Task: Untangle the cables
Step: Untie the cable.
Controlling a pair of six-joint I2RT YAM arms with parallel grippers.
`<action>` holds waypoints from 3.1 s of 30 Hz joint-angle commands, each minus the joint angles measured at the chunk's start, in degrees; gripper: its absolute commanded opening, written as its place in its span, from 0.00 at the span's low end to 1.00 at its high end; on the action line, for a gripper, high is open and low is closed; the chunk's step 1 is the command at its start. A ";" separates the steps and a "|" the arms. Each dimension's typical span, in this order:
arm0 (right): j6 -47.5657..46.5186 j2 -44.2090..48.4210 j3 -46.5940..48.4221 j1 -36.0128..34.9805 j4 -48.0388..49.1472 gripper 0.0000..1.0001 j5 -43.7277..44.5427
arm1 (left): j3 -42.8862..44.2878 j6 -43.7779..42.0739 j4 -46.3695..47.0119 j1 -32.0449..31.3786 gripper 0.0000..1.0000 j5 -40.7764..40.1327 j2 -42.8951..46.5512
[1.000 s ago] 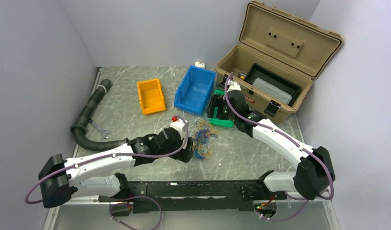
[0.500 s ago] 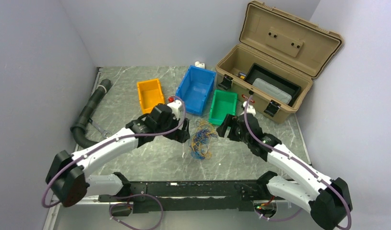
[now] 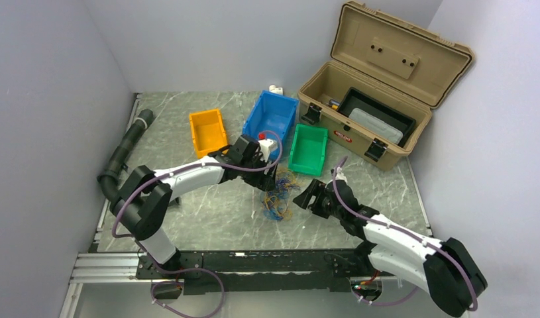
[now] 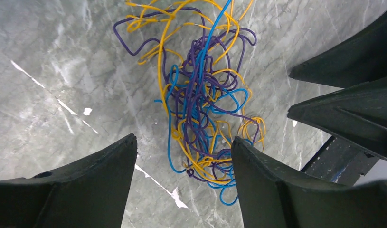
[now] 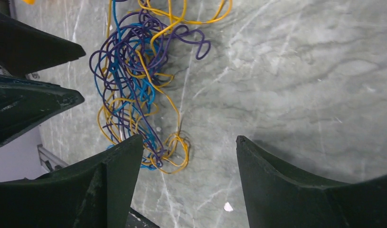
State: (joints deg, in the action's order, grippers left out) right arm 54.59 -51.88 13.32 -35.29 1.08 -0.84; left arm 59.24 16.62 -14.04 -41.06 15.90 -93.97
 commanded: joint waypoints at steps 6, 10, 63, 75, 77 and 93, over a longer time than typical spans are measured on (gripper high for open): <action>-3.67 -12.78 3.79 -0.22 18.83 0.69 -5.49 | 0.09 0.77 4.31 -0.05 0.61 3.28 -1.49; -4.44 -17.70 4.94 -0.28 22.81 0.66 -6.69 | 0.39 2.10 5.86 -0.07 0.55 4.34 -3.57; 1.21 0.28 16.12 9.87 -34.21 0.00 33.08 | -17.39 4.49 3.30 10.25 0.00 -12.51 14.59; -8.27 5.07 14.74 10.07 -26.95 0.00 25.76 | -21.88 -0.99 11.91 10.17 0.00 -4.36 18.62; -11.53 6.02 14.40 10.07 -24.48 0.07 21.92 | -23.17 -1.83 13.53 10.07 0.00 -2.87 19.46; -22.27 7.28 11.94 9.85 -7.58 0.80 -4.47 | -29.23 -3.09 26.81 9.88 0.30 5.16 22.91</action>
State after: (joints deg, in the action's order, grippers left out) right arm 34.94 -43.57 24.80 -25.36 -12.91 1.69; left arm 30.94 14.28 7.05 -31.40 18.44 -74.17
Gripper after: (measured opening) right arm 0.788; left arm 0.211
